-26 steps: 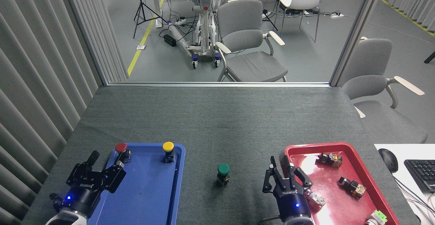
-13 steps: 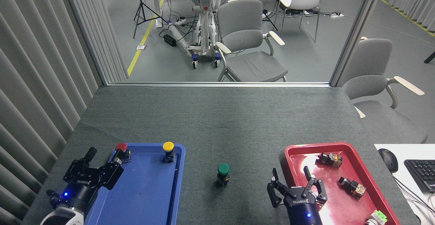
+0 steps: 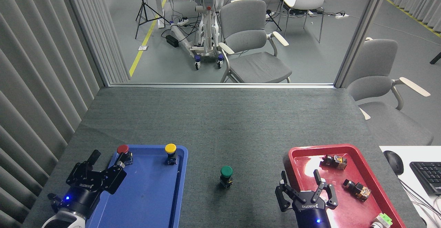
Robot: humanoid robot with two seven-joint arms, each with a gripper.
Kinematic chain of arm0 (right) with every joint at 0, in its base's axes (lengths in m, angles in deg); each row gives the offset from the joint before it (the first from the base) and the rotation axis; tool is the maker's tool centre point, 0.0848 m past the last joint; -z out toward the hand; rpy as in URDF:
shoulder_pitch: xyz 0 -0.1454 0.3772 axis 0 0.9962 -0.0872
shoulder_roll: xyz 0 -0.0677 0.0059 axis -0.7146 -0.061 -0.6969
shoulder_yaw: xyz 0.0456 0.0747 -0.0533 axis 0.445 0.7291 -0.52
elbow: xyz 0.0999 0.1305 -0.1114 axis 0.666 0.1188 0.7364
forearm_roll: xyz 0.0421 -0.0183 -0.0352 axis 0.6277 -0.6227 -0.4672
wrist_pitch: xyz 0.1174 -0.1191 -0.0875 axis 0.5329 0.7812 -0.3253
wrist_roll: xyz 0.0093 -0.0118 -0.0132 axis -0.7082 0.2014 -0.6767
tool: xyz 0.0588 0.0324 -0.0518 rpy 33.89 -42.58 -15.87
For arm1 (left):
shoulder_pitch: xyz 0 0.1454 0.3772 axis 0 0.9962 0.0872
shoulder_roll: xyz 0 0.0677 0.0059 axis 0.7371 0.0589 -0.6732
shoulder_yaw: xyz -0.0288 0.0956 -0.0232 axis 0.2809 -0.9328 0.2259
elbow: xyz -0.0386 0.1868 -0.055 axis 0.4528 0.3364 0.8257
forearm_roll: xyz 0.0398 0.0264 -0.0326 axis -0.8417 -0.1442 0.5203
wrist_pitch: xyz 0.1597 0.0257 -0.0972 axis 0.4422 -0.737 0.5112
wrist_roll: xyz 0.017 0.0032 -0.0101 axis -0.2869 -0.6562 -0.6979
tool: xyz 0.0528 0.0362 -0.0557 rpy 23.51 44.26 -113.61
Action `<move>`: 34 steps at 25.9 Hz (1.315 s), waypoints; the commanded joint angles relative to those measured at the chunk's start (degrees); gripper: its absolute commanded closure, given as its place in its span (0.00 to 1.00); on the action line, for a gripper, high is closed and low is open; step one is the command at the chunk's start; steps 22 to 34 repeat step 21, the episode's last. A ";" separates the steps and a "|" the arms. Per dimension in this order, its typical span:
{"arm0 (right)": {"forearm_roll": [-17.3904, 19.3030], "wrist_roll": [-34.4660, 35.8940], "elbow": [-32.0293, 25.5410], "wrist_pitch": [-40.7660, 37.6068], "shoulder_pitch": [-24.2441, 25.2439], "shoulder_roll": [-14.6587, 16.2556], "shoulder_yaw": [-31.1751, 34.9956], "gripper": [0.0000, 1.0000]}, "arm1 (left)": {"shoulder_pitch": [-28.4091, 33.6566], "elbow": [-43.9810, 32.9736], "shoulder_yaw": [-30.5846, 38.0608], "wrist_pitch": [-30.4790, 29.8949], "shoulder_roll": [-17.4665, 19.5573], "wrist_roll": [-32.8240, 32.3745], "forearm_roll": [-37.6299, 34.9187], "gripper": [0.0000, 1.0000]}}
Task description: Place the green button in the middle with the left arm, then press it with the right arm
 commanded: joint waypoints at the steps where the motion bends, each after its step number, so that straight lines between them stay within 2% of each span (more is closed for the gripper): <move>1: 0.00 0.02 -0.19 0.05 0.02 0.06 0.63 0.01 | -0.07 -0.21 0.09 -1.86 -0.02 -0.02 0.10 0.01; 4: 0.00 0.02 -0.28 0.05 0.02 0.24 0.72 0.01 | 0.02 -2.32 0.35 -6.16 -0.37 -0.11 0.19 0.01; 8: -0.09 0.20 -0.37 0.58 0.02 1.03 0.72 0.01 | 0.20 -5.05 0.35 -5.29 -0.55 -0.46 0.10 0.01; 34: 0.00 0.20 -0.63 0.32 0.28 1.12 0.81 0.01 | -0.07 -4.96 0.44 -4.93 -0.37 -0.63 0.19 0.01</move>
